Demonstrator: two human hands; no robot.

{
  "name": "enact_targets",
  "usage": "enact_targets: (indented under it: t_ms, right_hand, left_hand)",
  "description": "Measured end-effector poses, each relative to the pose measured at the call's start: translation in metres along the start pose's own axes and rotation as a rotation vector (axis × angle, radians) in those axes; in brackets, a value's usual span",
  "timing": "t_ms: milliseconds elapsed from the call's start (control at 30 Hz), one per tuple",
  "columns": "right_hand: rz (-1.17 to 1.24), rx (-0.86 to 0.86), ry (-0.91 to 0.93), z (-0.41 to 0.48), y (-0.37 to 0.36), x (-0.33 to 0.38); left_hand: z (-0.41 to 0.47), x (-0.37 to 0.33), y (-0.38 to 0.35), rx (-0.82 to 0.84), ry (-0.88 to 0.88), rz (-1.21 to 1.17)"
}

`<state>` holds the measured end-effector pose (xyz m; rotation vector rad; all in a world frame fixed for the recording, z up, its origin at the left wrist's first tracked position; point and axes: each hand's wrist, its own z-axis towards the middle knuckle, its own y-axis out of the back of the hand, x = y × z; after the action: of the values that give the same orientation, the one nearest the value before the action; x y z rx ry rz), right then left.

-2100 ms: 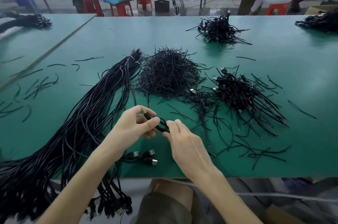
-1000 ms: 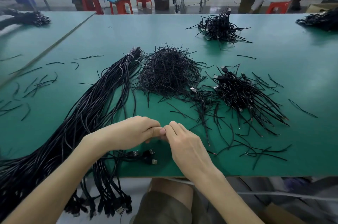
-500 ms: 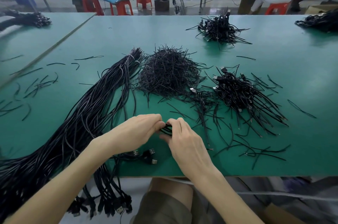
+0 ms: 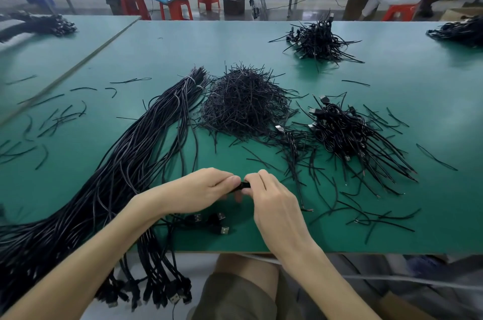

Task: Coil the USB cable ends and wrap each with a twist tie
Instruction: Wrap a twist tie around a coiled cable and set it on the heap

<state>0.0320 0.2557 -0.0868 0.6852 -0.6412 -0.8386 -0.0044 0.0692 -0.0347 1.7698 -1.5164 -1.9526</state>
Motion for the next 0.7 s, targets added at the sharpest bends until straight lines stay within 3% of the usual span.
enact_targets:
  t_ms: [167, 233, 433, 500, 567, 633, 700]
  right_hand:
    - [0.033, -0.082, 0.025, 0.001, 0.002, -0.002]
    - [0.039, -0.078, 0.015, 0.001, 0.001, -0.002]
    - [-0.148, -0.006, -0.075, 0.005, -0.005, -0.004]
    - [-0.193, -0.019, -0.086, 0.005, -0.002, -0.004]
    - [-0.170, -0.017, -0.034, 0.005, -0.001, -0.003]
    - [-0.077, 0.032, -0.011, 0.005, 0.000, -0.002]
    - [0.029, 0.100, -0.087, 0.015, 0.001, -0.002]
  left_hand:
    - [0.001, 0.001, -0.002, 0.037, 0.007, -0.182]
    - [0.002, 0.003, -0.005, -0.002, -0.013, -0.151]
    - [0.016, 0.008, -0.013, -0.420, 0.063, 0.183]
    - [0.031, 0.013, -0.006, -0.583, 0.120, 0.046]
    - [0.045, 0.021, 0.000, -0.690, 0.165, -0.304]
    - [0.053, 0.030, -0.002, -0.720, 0.176, -0.592]
    - [0.056, 0.034, -0.007, -0.724, 0.165, -0.681]
